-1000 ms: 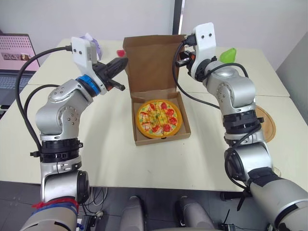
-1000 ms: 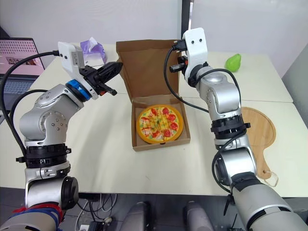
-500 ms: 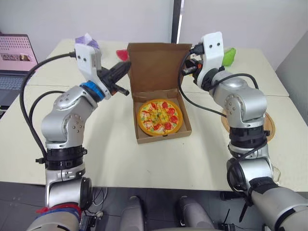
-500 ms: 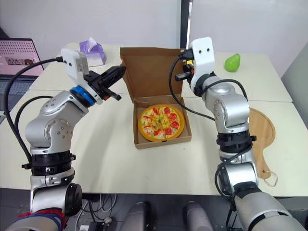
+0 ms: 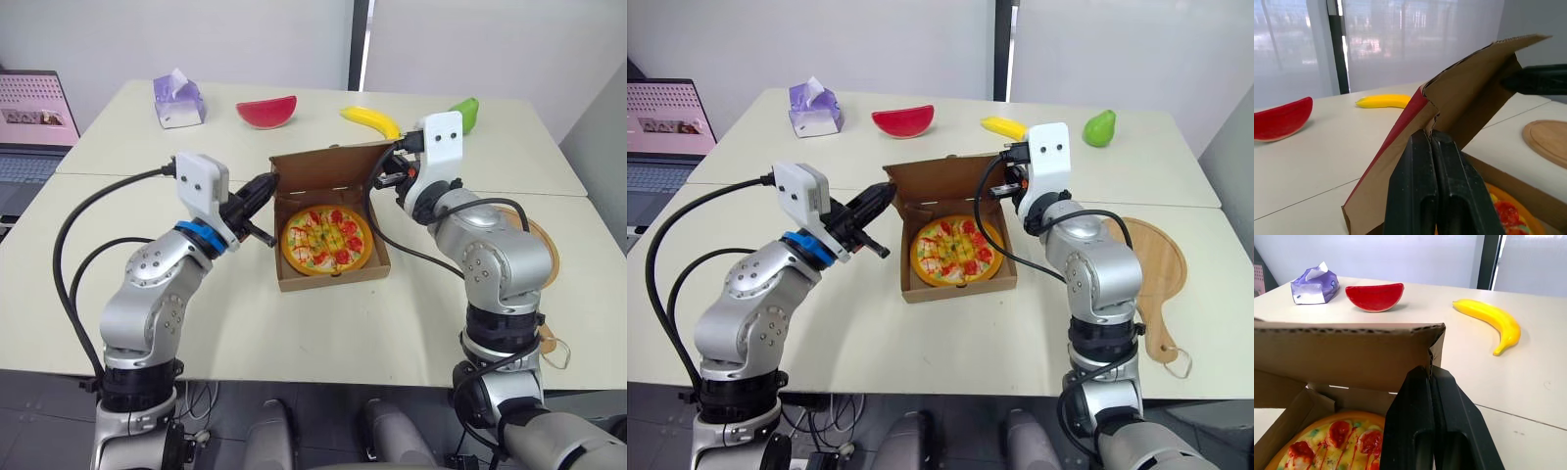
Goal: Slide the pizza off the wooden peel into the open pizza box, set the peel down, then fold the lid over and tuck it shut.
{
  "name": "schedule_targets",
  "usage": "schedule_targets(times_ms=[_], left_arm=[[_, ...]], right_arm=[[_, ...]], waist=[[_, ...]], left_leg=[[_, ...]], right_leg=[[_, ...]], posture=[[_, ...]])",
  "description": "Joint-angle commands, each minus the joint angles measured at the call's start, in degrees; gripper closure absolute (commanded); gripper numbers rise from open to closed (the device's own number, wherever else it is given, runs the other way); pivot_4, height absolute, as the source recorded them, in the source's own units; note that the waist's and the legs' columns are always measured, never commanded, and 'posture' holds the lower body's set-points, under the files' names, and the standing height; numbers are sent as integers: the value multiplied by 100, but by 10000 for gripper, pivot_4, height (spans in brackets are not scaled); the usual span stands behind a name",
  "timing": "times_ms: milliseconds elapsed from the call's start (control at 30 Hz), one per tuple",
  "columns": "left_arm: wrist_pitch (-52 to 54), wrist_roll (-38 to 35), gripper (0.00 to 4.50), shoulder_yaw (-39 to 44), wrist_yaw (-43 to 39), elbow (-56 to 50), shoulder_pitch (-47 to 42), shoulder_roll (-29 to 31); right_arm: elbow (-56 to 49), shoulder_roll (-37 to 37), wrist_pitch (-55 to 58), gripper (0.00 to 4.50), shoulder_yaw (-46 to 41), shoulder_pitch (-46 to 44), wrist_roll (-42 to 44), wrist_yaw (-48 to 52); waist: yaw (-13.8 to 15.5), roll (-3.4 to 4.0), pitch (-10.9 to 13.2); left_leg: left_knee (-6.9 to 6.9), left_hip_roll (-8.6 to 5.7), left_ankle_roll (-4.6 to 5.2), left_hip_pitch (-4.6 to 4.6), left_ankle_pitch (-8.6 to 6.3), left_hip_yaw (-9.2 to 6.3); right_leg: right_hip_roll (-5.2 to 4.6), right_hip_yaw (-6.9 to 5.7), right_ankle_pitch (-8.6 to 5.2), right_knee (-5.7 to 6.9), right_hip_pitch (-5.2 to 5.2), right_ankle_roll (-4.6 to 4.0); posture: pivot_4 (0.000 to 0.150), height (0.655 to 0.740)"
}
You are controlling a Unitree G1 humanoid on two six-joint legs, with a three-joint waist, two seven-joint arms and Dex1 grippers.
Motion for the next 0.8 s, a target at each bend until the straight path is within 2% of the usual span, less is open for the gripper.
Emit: schedule_targets(times_ms=[33,267,567,800], left_arm=[[-502,316,45000,-238,130,-404,226,-110],[-810,691,45000,-494,400,-395,335,-347],[-356,705,45000,-569,1001,-79,-701,-972],[-281,815,45000,-551,1426,286,-1169,-1409]], right_arm=[[-364,81,-83,44487,-33,160,119,-14],[-454,294,-211,44487,-13,432,122,-69],[-345,437,-282,44487,-21,419,98,-179],[-179,513,-257,44487,-122,198,106,-292]], waist=[[0,0,-1],[1,-1,-2],[3,-2,-2],[-11,-2,-2]], left_leg=[[0,0,0,0,0,0],[1,0,0,2,0,-3],[5,-3,1,1,1,-7],[5,-3,1,3,1,-11]], right_leg=[[0,1,0,0,0,0],[1,-2,0,0,4,0],[2,-3,2,-2,6,4],[5,-1,2,0,6,3]], posture=[[1500,7400],[1500,7400],[1500,7400],[1500,7400]])
